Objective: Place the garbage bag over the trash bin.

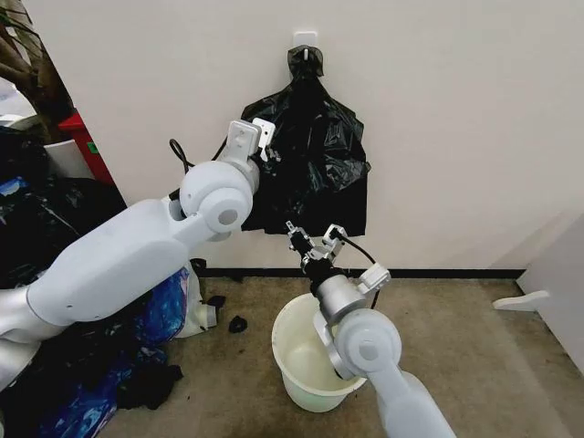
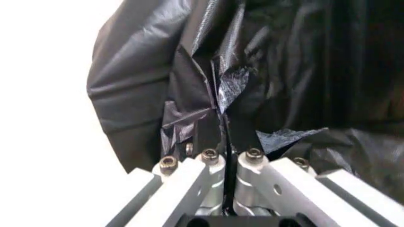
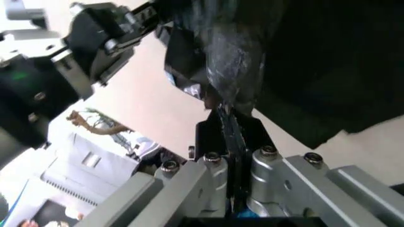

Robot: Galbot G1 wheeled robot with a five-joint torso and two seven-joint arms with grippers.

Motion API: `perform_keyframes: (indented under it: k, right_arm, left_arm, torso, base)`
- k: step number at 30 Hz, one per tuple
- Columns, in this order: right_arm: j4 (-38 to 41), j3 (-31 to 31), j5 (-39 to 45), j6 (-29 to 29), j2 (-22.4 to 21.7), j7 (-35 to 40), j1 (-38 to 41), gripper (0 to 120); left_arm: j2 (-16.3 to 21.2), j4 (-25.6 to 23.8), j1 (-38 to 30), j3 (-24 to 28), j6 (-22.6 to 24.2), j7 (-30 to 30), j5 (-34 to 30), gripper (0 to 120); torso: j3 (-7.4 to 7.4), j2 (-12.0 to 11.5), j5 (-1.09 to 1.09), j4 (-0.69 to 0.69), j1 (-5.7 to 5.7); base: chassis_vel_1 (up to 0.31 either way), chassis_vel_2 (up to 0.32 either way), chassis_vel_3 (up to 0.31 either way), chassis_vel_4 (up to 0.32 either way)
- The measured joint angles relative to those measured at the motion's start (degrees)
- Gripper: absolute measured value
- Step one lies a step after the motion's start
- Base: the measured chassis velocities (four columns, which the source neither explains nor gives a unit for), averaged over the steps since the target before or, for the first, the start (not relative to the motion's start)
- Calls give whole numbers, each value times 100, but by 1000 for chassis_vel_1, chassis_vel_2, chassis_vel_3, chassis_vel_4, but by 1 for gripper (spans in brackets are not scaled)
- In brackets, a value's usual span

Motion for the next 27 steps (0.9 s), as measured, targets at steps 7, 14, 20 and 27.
perform_keyframes:
  k: [7,14,20,27]
  right_arm:
    - [559,23,-203,-157,-161,-155,-213,20]
    - [1156,20,-253,-319,-301,50,-439,45]
    - [1549,81,-624,-605,-516,129,-517,66]
    - [1750,542,-1085,-988,-1063,-346,31,93]
  left_arm:
    - [-6,-35,39,-83,-87,-35,0,0]
    - [-21,-30,122,-111,-161,-78,20,0]
    - [-29,48,141,-137,-223,-98,64,0]
    - [-41,59,148,-33,-306,-85,152,0]
  torso:
    - [0,0,0,0,0]
    - [0,0,0,0,0]
    - [0,0,0,0,0]
    - [0,0,0,-1,0]
  base:
    - [0,0,0,0]
    - [0,0,0,0]
    - [0,0,0,0]
    - [0,0,0,0]
